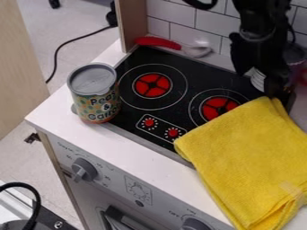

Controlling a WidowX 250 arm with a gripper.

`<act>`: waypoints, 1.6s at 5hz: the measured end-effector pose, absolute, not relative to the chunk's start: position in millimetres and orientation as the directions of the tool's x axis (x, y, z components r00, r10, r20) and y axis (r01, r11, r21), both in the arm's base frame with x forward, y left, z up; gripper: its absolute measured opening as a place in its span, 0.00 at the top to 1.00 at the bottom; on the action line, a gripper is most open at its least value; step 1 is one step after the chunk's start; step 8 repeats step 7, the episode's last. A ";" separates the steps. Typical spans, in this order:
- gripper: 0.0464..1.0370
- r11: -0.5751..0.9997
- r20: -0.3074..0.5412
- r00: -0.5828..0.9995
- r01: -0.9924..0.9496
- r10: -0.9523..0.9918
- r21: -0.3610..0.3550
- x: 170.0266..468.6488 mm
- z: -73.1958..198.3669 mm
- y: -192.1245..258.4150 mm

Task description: Move the purple can to the upper right corner of the burner

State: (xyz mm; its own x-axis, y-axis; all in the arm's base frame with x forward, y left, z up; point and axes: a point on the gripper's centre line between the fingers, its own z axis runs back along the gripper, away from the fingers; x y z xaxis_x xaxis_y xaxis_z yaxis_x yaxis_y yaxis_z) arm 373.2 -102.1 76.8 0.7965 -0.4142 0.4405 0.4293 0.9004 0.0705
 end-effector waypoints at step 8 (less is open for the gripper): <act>0.03 0.991 0.537 0.842 -0.106 0.043 0.087 275.2 120.4 18.6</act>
